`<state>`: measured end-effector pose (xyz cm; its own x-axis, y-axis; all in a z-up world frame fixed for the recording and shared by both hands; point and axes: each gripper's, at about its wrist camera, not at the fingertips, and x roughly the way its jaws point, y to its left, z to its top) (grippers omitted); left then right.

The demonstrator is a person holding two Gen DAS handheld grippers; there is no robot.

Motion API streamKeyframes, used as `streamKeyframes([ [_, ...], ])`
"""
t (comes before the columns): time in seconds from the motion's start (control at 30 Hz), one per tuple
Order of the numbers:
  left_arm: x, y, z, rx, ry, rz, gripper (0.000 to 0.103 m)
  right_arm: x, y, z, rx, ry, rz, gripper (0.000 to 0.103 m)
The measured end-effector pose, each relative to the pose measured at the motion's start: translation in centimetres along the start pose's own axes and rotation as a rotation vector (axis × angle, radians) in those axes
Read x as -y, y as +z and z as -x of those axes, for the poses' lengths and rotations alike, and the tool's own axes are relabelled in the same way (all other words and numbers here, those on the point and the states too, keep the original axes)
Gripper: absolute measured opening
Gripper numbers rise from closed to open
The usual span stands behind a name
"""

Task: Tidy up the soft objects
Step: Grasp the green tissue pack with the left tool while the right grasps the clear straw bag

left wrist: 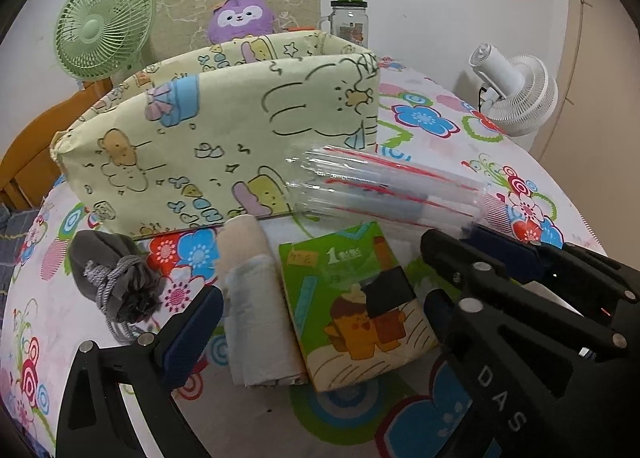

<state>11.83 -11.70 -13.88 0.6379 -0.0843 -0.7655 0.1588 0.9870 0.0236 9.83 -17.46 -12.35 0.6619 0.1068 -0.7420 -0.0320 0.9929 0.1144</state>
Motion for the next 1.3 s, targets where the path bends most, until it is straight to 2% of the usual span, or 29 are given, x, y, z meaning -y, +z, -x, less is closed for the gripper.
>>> streamKeyframes([
  [0.07, -0.3, -0.1, 0.3, 0.006, 0.002, 0.004, 0.101, -0.4, 0.0, 0.3, 0.008, 0.007, 0.007, 0.015],
  [0.17, -0.6, -0.2, 0.8, 0.016, 0.005, 0.009, 0.101, -0.8, 0.0, 0.7, 0.016, 0.016, 0.015, 0.010],
  [0.57, -2.2, -0.8, 2.3, 0.046, 0.008, 0.042, 0.100, -2.4, -0.3, 2.2, 0.055, -0.007, 0.033, 0.006],
  [0.8, -1.3, -0.8, 2.7, 0.059, -0.005, 0.031, 0.079, -1.6, -0.2, 2.6, 0.059, -0.026, 0.019, 0.006],
  [0.87, -0.8, -0.7, 2.8, 0.064, -0.006, 0.018, 0.076, -1.3, -0.3, 2.6, 0.057, -0.028, 0.014, 0.007],
  [1.03, 0.5, -0.4, 2.4, 0.060, -0.007, -0.014, 0.058, -0.3, -0.4, 2.4, 0.055, -0.030, -0.007, 0.007],
  [1.3, 1.5, -0.2, 0.9, 0.024, -0.006, -0.034, 0.058, 1.1, -0.6, 1.9, 0.042, -0.026, -0.030, 0.007],
])
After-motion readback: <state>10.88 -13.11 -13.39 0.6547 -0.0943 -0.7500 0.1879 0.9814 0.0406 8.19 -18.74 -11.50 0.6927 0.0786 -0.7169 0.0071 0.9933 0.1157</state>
